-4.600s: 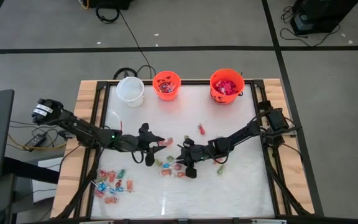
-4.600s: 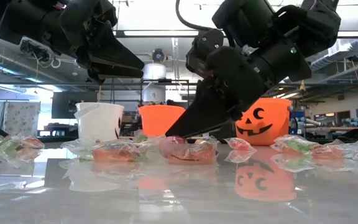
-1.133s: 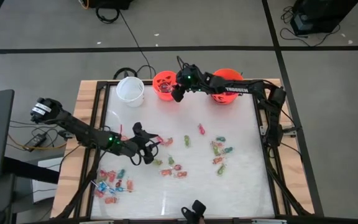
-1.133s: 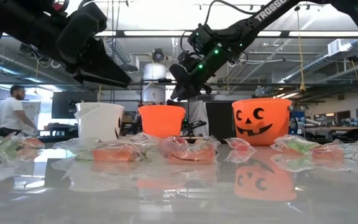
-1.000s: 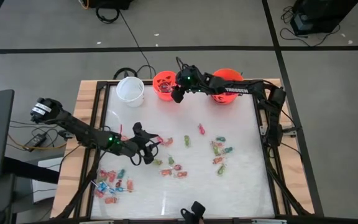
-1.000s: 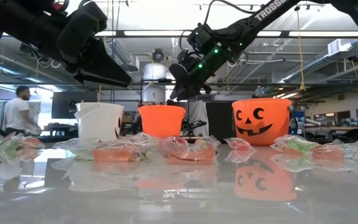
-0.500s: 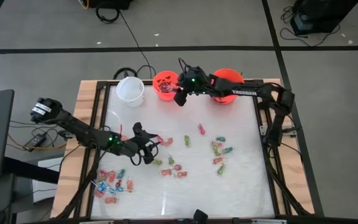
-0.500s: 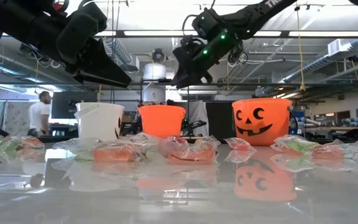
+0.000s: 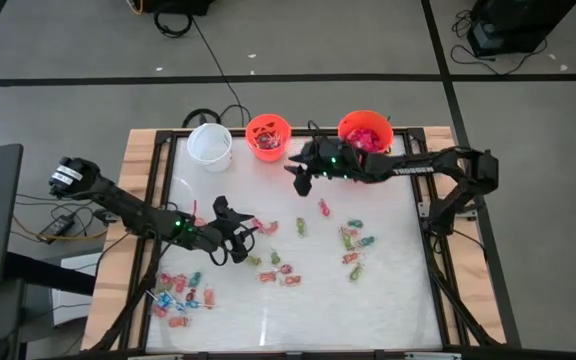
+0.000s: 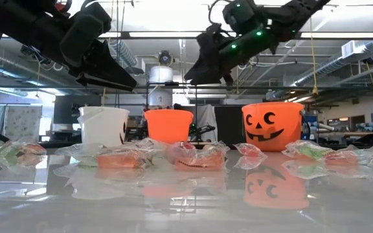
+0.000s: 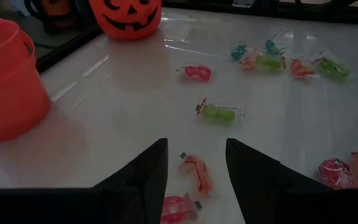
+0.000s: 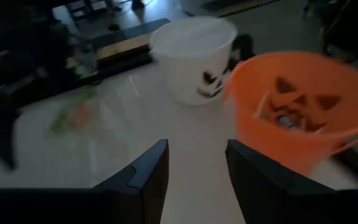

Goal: Sort candy by brand, put in halloween buckets
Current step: Put the pink lollipop into the left orange bucket

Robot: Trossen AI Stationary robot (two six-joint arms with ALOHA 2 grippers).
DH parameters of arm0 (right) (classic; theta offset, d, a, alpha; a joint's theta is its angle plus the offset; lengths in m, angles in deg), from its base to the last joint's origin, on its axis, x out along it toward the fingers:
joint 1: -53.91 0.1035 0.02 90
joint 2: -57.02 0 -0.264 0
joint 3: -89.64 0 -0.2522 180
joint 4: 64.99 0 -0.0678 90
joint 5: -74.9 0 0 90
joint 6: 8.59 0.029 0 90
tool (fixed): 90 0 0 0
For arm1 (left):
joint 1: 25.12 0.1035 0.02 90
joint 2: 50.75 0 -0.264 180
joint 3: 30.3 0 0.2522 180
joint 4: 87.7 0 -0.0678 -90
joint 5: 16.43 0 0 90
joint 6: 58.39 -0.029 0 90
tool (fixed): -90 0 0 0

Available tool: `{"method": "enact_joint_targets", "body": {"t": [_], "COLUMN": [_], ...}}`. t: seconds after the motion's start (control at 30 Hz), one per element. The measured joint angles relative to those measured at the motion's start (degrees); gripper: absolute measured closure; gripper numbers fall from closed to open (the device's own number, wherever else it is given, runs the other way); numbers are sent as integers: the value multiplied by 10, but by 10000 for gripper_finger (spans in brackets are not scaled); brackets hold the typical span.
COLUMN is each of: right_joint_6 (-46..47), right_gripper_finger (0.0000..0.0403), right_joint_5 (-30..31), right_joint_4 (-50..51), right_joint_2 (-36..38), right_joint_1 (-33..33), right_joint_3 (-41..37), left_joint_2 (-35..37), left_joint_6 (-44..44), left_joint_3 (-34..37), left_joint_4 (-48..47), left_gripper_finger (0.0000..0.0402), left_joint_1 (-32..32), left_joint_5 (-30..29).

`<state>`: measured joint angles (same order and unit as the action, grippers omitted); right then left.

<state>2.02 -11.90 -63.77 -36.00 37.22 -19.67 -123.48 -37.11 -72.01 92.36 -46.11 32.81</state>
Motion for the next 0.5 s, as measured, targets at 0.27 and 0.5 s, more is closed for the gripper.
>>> {"method": "enact_joint_targets", "body": {"t": [0.27,0.5], "right_joint_6": [52,66], "right_gripper_finger": [230,230], "right_joint_5": [23,64], "right_joint_4": [-75,-101], "right_joint_2": [4,4], "right_joint_1": [66,143], "right_joint_3": [-77,-104], "left_joint_2": [0,0], "left_joint_6": [0,-2], "left_joint_3": [0,0], "left_joint_4": [0,0], "left_gripper_finger": [234,234], "left_joint_1": [0,0], "left_joint_5": [0,5]}}
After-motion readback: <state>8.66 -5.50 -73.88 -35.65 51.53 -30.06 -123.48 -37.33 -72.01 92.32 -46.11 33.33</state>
